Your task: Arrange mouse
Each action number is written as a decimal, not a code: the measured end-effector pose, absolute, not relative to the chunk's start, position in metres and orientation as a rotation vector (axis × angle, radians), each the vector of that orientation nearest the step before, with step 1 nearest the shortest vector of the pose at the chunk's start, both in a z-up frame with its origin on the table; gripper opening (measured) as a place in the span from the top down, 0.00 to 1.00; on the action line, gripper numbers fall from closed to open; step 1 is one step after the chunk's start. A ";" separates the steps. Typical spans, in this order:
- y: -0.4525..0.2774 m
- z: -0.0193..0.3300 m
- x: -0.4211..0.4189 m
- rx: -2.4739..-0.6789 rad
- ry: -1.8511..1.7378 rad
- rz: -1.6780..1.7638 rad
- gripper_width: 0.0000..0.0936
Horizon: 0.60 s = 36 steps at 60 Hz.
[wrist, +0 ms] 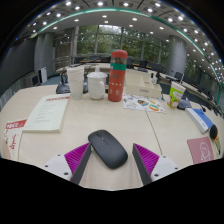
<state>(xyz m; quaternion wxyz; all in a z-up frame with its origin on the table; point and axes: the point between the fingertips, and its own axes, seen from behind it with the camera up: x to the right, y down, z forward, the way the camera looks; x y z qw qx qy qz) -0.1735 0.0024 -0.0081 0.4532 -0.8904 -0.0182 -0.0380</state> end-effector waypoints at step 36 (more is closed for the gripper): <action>0.041 -0.013 -0.183 -2.210 -0.054 -0.067 0.64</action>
